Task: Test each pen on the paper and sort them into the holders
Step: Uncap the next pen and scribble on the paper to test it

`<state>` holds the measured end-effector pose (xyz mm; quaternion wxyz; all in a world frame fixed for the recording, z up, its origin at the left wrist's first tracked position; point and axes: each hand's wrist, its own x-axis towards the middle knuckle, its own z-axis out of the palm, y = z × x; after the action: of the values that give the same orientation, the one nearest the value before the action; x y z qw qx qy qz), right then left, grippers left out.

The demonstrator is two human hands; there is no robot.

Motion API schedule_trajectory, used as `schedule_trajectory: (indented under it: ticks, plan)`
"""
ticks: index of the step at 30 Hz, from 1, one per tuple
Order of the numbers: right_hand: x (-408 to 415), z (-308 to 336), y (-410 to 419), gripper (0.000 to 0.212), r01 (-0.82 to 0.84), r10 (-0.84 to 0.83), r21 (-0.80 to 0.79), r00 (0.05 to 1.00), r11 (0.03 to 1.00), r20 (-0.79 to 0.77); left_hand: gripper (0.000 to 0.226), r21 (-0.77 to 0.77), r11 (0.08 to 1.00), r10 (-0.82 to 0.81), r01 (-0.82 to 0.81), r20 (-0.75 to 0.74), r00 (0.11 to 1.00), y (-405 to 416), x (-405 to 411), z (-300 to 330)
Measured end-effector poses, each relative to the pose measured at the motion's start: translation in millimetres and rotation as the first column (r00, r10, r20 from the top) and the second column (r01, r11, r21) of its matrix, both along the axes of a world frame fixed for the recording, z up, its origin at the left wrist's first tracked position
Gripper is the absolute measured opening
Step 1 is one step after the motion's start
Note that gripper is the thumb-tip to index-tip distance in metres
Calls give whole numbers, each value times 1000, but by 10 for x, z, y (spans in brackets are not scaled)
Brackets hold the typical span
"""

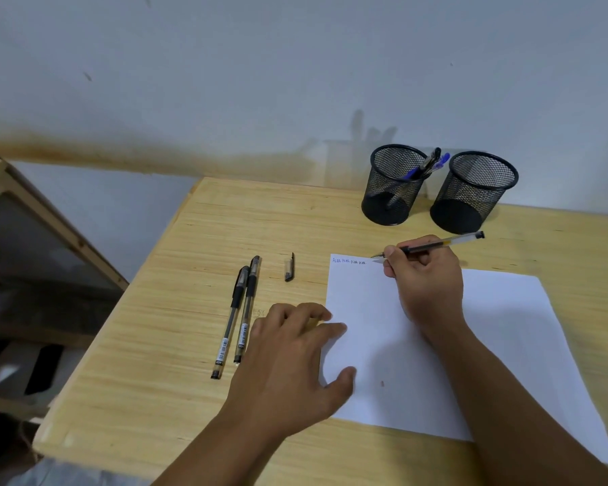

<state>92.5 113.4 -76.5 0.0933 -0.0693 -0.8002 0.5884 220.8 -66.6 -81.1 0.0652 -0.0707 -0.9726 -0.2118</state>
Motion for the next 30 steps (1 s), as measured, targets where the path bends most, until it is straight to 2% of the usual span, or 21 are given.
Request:
schedule_trajectory:
  ticks: [5, 10, 12, 14, 16, 17, 20, 23, 27, 30]
  plan:
    - [-16, 128, 58, 5, -23, 46, -246, 995, 969, 87, 56, -23, 1000, -4, 5, 38, 999, 16, 15, 52]
    - [67, 251, 209, 11, -56, 69, -283, 997, 958, 36, 60, -14, 1000, -16, 18, 99, 995, 17, -7, 90]
    - [166, 276, 260, 10, -62, 76, -290, 996, 955, 38, 56, 65, 998, -29, 23, 100, 995, -7, -9, 102]
    - [295, 286, 300, 9, -70, 87, -282, 995, 957, 47, 47, 212, 977, -9, -7, 72, 997, -31, -15, 115]
    - [445, 301, 329, 8, -75, 94, -295, 994, 952, 51, 36, 299, 952, 70, -72, 17, 997, -50, -67, 141]
    - [525, 314, 340, 7, -79, 100, -308, 994, 948, 52, 31, 294, 948, 127, -119, -9, 992, -67, -119, 154]
    - [757, 343, 377, 4, -86, 112, -329, 992, 941, 61, 31, 153, 945, 304, -289, -87, 949, -153, -360, 211]
    - [973, 361, 436, 4, -92, 115, -333, 992, 939, 50, 43, -7, 898, 440, -440, -1, 898, -203, -561, 304]
    - [1168, 406, 521, 4, -111, 122, -340, 992, 934, 12, 35, -210, 864, 475, -457, 44, 879, -186, -676, 364]
    - [1218, 426, 571, 5, -104, 116, -357, 993, 928, 11, 30, -235, 859, 474, -455, 30, 880, -206, -712, 343]
